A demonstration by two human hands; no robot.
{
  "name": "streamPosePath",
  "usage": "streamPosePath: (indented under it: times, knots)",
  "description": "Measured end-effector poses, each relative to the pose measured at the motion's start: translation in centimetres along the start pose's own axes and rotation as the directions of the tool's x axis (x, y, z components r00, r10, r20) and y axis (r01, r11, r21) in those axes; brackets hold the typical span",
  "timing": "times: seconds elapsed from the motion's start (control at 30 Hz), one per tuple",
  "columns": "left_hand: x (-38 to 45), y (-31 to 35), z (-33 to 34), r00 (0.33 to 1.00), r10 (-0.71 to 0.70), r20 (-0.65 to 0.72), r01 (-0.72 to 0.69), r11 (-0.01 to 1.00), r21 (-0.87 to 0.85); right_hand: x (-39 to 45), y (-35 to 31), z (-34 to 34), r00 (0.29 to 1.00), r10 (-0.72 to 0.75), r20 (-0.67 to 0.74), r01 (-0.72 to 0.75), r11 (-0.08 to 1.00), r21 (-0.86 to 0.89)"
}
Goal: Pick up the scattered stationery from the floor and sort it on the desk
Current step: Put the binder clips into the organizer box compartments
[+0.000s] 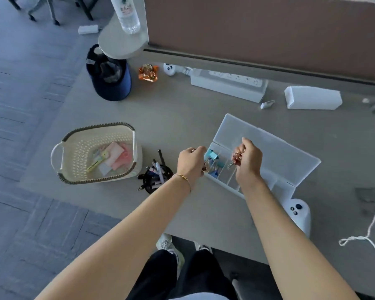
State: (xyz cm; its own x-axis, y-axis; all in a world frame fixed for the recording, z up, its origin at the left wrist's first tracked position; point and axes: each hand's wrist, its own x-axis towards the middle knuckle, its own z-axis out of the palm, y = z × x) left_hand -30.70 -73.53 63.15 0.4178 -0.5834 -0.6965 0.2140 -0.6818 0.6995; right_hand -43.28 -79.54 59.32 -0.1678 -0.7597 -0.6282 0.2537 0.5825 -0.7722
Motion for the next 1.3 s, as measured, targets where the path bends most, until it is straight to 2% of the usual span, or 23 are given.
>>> streamPosePath:
  times: [0.27, 0.6, 0.97, 1.2, 1.3]
  knots:
    - [0.5, -0.6, 0.3, 0.998, -0.059, 0.037, 0.058, 0.998, 0.016, 1.1, 2.2, -0.2, 0.995, -0.096, -0.03, 0.093, 0.992, -0.087]
    - [0.6, -1.2, 0.8, 0.998, -0.054, 0.014, 0.054, 0.998, 0.021, 1.0, 3.0, 0.3, 0.997, -0.075, 0.022, 0.074, 0.996, 0.046]
    - [0.9, -1.1, 0.8, 0.999, -0.037, -0.016, 0.038, 0.999, 0.04, 1.1, 3.9, 0.7, 0.993, -0.107, 0.054, 0.111, 0.992, -0.058]
    - [0.7, -1.2, 0.9, 0.999, -0.048, -0.008, 0.049, 0.998, 0.029, 1.5, 3.6, -0.3, 0.992, -0.12, 0.037, 0.118, 0.992, 0.04]
    - [0.8, -1.5, 1.1, 0.998, -0.061, -0.016, 0.062, 0.998, 0.021, 1.3, 3.6, -1.0, 0.99, -0.13, 0.052, 0.13, 0.991, 0.011]
